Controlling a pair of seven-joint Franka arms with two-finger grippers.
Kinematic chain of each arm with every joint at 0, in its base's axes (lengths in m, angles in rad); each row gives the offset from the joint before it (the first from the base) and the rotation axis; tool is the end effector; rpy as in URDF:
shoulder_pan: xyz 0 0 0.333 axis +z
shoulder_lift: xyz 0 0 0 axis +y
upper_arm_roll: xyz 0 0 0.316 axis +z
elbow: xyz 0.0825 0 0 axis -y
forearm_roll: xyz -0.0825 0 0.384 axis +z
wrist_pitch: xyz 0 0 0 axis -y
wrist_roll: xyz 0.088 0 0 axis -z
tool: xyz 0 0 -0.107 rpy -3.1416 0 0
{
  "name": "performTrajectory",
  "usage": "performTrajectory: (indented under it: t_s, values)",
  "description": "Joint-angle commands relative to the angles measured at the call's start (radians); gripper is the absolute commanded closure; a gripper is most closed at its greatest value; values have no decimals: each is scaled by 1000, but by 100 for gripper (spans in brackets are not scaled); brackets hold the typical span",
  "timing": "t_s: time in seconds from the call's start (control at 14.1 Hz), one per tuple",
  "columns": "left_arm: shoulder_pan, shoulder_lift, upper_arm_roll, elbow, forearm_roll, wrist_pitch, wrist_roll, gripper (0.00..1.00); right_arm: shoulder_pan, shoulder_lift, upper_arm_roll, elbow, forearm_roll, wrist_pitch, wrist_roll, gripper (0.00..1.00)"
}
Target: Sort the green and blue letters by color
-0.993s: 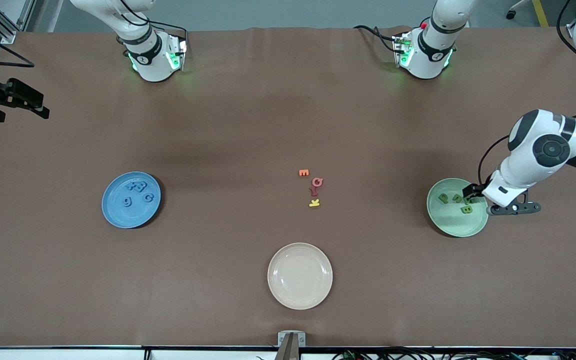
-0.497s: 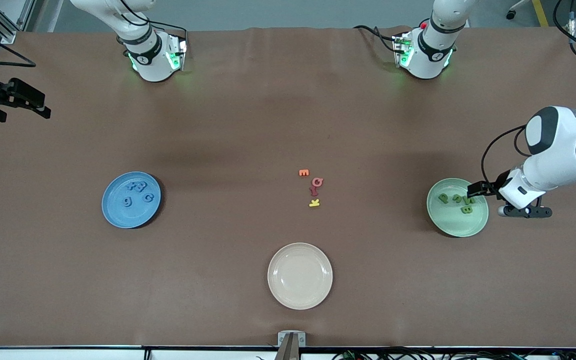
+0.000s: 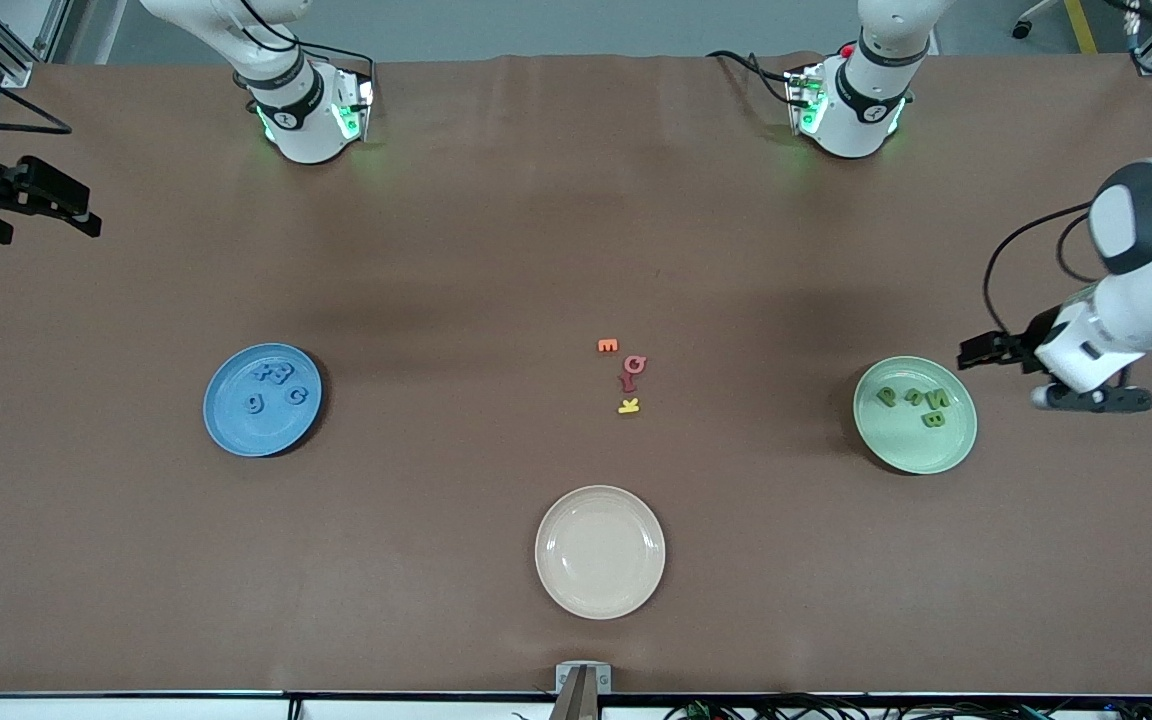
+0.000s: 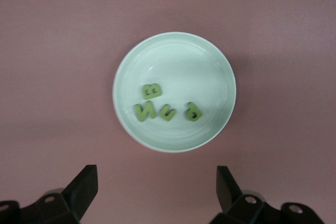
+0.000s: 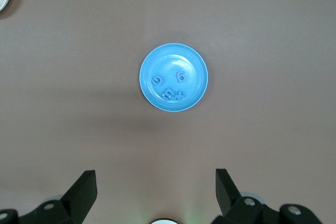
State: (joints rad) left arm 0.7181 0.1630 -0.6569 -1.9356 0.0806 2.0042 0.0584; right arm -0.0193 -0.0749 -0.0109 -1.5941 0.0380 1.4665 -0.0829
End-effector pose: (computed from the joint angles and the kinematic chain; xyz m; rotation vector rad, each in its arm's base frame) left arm 0.5790 0.0521 0.4133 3.1092 -0.0463 -0.0889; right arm 0.5200 -0.0116 0.6451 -3.0978 -0.0863 0.0782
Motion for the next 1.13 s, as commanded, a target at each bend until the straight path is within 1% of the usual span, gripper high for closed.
performTrajectory:
  t_s: [0.0,0.21,0.35,0.5,0.71,0.85,1.06]
  values:
    - [1,-80,14,76,-27,-109,18,1,-16,-29,12,-26,-1,-2,-6,0]
    - [12,-85,14,196,-68,-235,17,1,-19,-29,11,-26,-4,-8,-6,0]
    - [17,-102,17,237,-91,-278,14,1,-16,-29,12,-23,-14,-9,-6,0]
    - [26,-126,19,247,-125,-280,17,1,-15,-29,12,-23,-14,-9,-6,0]
    - [34,-186,28,257,-131,-297,20,1,-14,-29,14,-23,-15,-9,-6,0]
    - [34,-241,56,257,-168,-329,27,1,-14,-29,14,-23,-15,-9,-6,0]
    - [23,-251,80,257,-176,-343,60,1,-14,-29,14,-23,-15,-9,-6,0]
